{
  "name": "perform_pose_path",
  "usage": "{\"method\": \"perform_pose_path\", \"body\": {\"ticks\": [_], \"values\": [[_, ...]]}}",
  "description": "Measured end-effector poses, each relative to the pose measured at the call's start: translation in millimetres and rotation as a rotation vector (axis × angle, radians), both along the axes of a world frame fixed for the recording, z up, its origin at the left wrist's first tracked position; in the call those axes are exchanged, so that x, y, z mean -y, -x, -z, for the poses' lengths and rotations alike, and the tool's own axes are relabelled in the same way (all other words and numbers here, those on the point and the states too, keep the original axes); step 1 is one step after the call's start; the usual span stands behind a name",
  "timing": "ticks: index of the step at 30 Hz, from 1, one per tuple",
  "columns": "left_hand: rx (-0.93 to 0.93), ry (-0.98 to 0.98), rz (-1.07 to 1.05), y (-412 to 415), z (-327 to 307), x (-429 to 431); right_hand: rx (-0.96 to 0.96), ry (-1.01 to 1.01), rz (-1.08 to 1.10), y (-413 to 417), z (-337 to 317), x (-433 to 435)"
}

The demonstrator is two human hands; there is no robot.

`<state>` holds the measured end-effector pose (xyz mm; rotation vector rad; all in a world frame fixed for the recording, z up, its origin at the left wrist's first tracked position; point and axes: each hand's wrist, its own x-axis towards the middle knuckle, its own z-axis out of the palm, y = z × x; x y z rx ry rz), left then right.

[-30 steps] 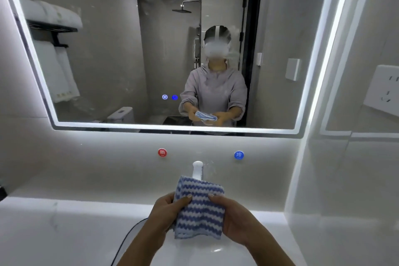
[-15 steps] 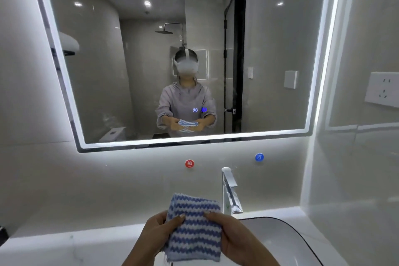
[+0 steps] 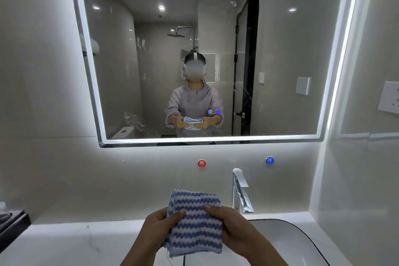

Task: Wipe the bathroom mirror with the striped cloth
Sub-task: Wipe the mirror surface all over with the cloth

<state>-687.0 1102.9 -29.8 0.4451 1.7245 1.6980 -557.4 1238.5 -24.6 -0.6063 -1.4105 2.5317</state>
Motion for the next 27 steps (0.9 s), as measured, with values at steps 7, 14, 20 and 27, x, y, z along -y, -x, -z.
{"method": "perform_pose_path", "body": {"ticks": [7, 14, 20, 27], "values": [[-0.015, -0.014, -0.031, 2, 2, -2, -0.050, 0.129, -0.106, 6, 5, -9], [-0.014, 0.027, -0.035, 21, -1, -4, -0.001, 0.207, -0.163, 30, 10, -12], [0.004, 0.056, -0.043, 41, 0, -1, 0.032, 0.233, -0.197, 58, 16, -11], [0.019, 0.047, -0.003, 91, 1, 13, 0.056, 0.302, -0.271, 107, 21, 7]]}}
